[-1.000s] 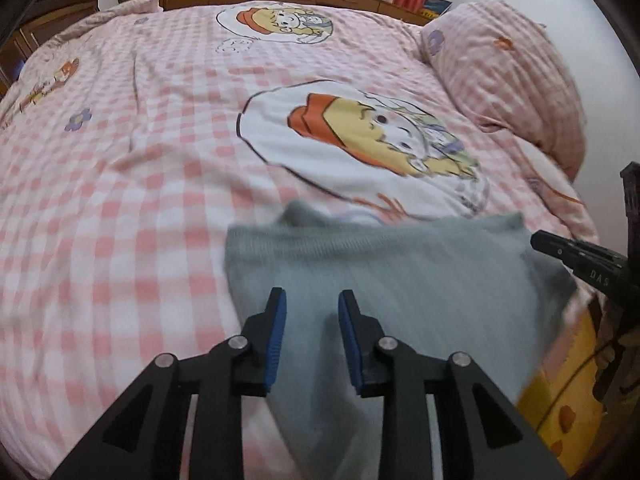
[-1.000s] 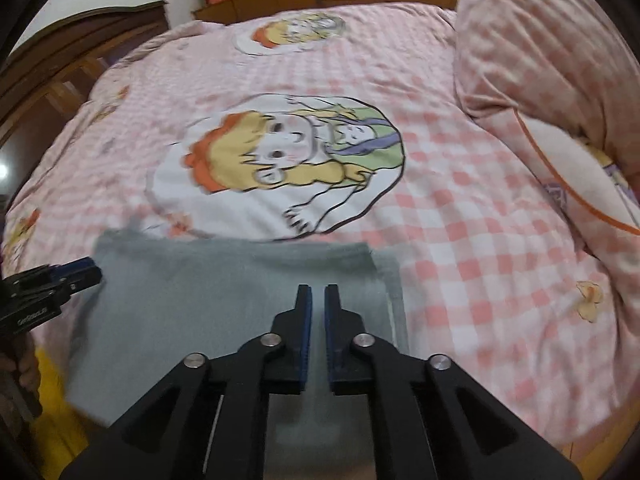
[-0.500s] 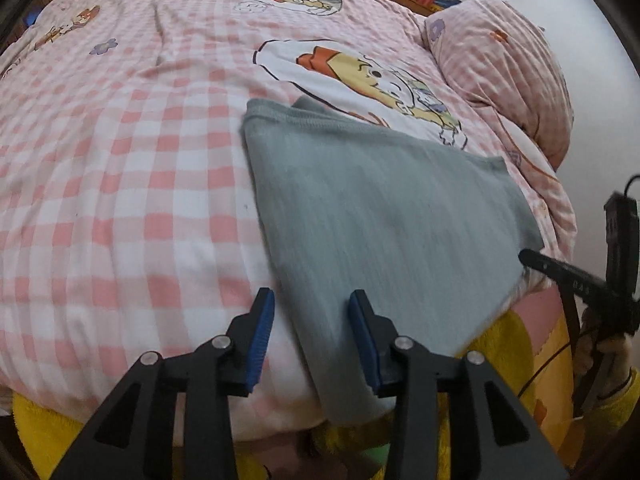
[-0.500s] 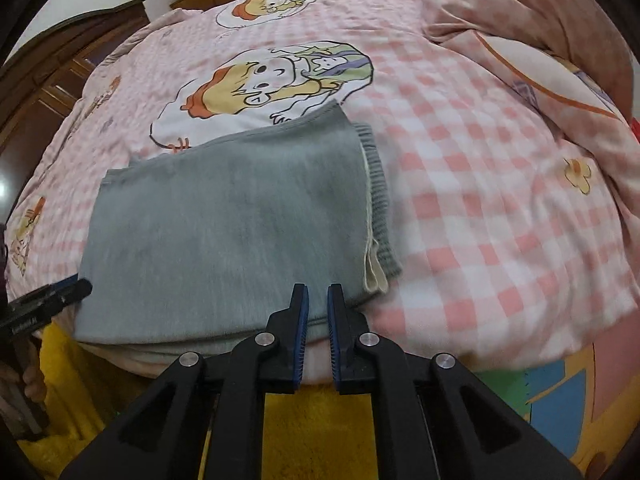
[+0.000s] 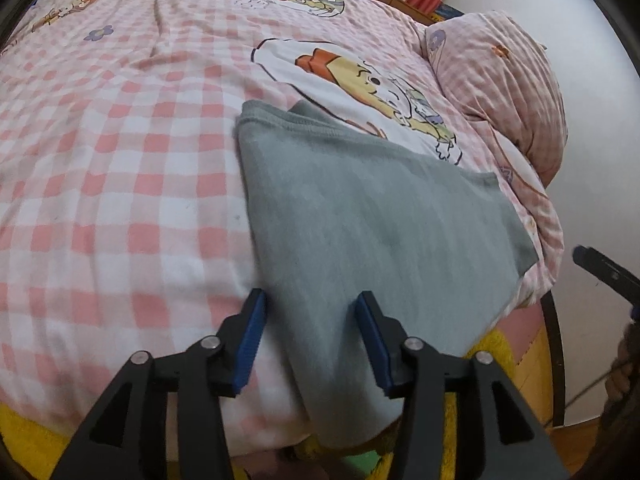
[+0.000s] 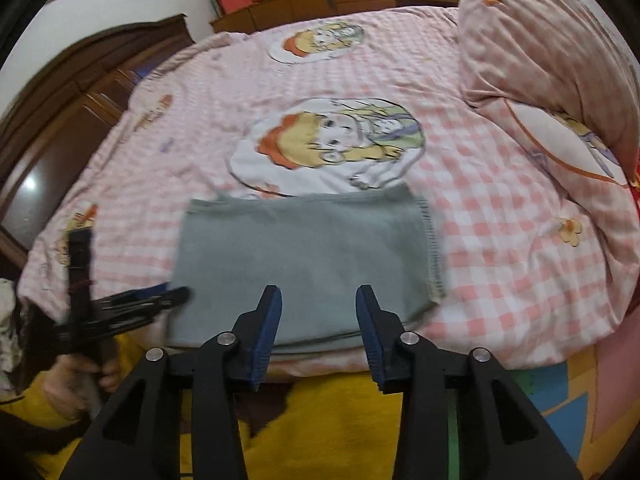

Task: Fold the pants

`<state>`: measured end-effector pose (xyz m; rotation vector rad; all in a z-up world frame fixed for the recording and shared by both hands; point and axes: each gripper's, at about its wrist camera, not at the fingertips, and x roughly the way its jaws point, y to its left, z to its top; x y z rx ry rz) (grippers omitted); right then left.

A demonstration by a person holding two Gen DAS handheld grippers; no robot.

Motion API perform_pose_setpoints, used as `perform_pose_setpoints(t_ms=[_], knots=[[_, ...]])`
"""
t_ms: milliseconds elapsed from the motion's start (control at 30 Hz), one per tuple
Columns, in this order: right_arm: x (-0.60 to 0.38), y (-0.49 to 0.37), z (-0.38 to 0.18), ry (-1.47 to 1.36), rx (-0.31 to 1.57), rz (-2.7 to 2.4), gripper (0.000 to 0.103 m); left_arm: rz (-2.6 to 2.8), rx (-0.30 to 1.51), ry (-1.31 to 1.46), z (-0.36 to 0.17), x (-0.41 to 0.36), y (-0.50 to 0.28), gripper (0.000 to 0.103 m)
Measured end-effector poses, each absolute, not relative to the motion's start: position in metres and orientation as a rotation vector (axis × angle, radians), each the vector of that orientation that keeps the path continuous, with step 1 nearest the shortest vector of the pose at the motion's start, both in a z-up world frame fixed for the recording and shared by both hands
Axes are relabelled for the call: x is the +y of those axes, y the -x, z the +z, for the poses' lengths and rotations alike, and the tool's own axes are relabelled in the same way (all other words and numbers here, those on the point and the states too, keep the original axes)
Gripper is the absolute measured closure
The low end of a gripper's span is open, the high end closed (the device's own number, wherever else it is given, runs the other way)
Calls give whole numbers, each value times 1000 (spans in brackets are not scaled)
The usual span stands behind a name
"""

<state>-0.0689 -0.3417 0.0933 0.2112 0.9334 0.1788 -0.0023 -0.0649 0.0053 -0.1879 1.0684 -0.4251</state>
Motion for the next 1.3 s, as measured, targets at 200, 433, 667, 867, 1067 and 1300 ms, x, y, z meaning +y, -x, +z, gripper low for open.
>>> perform_pose_setpoints(t_ms=[200, 433, 667, 867, 1067, 1300], knots=[[-313, 54, 51, -205, 990, 134, 62, -405, 1042, 141, 5, -74, 5, 47], [-298, 40, 12, -201, 1069, 133, 62, -391, 1045, 150, 3, -73, 9, 46], [-298, 35, -5, -226, 1115, 129, 62, -395, 1047, 150, 3, -73, 9, 43], [-294, 32, -8, -241, 1115, 161, 46, -392, 1042, 130, 3, -76, 10, 40], [-283, 34, -9, -176, 1104, 156, 41, -393, 1035, 119, 2, -78, 8, 40], [-292, 38, 1, -243, 1095, 167, 41, -400, 1054, 109, 2, -77, 6, 40]])
